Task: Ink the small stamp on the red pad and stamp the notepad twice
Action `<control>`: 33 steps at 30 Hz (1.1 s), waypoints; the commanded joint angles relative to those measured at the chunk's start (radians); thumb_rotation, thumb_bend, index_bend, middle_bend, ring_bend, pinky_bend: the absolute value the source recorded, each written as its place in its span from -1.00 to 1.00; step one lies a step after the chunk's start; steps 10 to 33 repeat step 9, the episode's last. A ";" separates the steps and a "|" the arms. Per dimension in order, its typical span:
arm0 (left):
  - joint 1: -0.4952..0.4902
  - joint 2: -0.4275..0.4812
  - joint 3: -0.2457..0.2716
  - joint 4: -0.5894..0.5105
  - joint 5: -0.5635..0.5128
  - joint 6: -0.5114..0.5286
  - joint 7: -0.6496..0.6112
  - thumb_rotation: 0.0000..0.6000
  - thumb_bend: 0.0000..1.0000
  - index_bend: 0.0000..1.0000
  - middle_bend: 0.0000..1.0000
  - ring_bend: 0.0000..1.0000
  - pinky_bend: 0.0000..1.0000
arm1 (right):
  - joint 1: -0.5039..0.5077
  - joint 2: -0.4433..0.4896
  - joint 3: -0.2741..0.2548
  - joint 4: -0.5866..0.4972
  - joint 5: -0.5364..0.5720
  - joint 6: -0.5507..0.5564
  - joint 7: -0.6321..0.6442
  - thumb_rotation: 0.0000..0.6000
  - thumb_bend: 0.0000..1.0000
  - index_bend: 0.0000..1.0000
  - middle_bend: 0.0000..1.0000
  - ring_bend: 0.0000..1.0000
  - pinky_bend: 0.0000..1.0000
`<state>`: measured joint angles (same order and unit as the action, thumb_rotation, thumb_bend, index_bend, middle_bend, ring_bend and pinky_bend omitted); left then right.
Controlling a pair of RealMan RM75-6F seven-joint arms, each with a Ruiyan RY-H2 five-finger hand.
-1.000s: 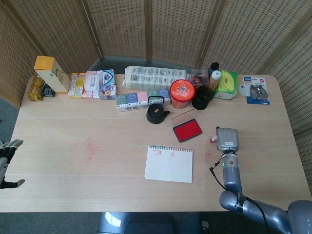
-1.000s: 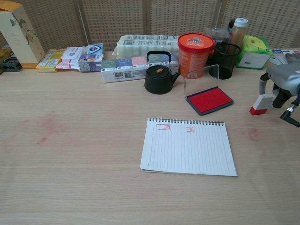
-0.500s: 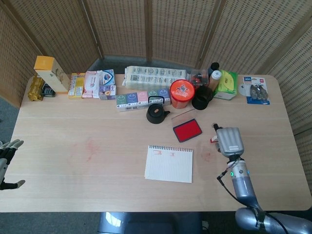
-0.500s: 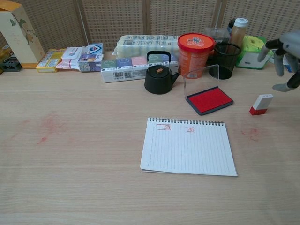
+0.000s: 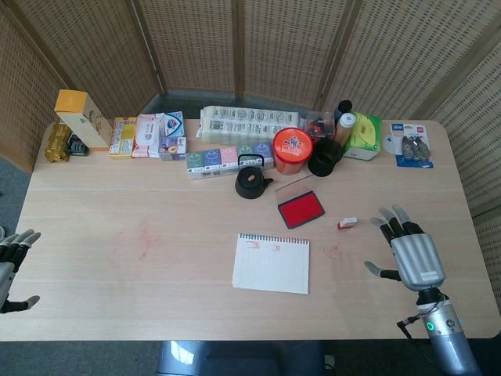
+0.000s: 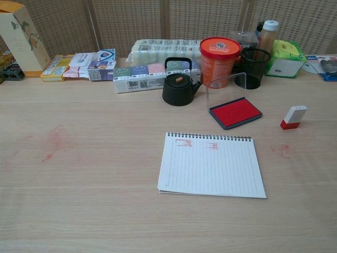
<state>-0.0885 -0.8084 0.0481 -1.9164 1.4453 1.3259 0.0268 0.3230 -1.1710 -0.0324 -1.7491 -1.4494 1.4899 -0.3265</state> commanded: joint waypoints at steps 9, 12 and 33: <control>0.048 -0.030 0.016 0.014 0.085 0.103 0.051 1.00 -1.00 -1.00 -1.00 -1.00 -0.99 | -0.160 0.005 -0.027 -0.014 -0.031 0.161 0.019 0.29 -1.00 -0.67 -0.97 -1.00 -0.78; 0.048 -0.030 0.016 0.014 0.085 0.103 0.051 1.00 -1.00 -1.00 -1.00 -1.00 -0.99 | -0.160 0.005 -0.027 -0.014 -0.031 0.161 0.019 0.29 -1.00 -0.67 -0.97 -1.00 -0.78; 0.048 -0.030 0.016 0.014 0.085 0.103 0.051 1.00 -1.00 -1.00 -1.00 -1.00 -0.99 | -0.160 0.005 -0.027 -0.014 -0.031 0.161 0.019 0.29 -1.00 -0.67 -0.97 -1.00 -0.78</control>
